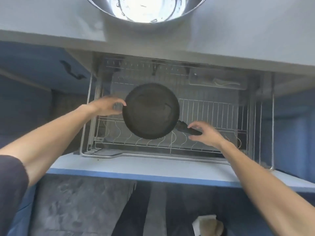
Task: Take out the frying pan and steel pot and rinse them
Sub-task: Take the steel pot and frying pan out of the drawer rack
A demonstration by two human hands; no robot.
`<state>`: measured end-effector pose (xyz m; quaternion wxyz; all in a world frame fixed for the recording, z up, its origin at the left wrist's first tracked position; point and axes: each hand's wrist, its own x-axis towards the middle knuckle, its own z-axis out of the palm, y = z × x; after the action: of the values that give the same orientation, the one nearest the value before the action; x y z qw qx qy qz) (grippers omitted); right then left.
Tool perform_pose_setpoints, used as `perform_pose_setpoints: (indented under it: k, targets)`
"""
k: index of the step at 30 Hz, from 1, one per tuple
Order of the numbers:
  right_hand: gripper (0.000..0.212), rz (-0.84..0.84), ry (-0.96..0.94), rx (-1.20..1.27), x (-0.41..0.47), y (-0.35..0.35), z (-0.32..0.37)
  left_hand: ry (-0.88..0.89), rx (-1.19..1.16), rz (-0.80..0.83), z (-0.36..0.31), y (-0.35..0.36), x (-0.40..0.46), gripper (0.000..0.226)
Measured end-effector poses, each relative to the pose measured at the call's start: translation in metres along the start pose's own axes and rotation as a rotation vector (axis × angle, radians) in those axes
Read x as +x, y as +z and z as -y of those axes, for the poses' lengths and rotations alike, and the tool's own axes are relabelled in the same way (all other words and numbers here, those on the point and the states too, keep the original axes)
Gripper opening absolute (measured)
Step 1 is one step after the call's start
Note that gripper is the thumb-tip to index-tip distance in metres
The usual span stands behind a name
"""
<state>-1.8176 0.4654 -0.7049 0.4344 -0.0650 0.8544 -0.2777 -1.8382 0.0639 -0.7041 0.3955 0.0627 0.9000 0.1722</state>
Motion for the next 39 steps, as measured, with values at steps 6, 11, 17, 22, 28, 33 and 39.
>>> perform_pose_setpoints:
  k: [6,11,17,22,28,33,39]
  targets:
    - [0.033,-0.059,0.024,0.096,0.033,0.031,-0.016,-0.113,-0.119,-0.004,0.010,0.016,0.028,0.037]
    - [0.037,-0.168,0.033,0.165,0.038,0.041,-0.023,-0.180,-0.184,-0.083,0.008,0.035,0.038,0.037]
    - [0.045,-0.126,0.032,0.197,0.008,0.018,-0.012,-0.176,-0.177,-0.138,-0.015,0.025,0.011,0.038]
    - [0.046,-0.013,0.037,0.231,-0.085,-0.025,0.018,-0.020,0.027,-0.002,-0.056,-0.033,-0.069,0.033]
    - [0.041,-0.038,0.030,0.253,-0.219,-0.088,0.060,0.124,-0.036,-0.008,-0.121,-0.106,-0.163,0.034]
    - [0.044,-0.255,0.015,0.288,-0.298,-0.151,0.070,0.327,-0.065,-0.172,-0.203,-0.174,-0.172,0.031]
    - [0.051,-0.415,0.030,0.350,-0.312,-0.251,0.036,0.423,-0.070,-0.337,-0.308,-0.239,-0.114,0.029]
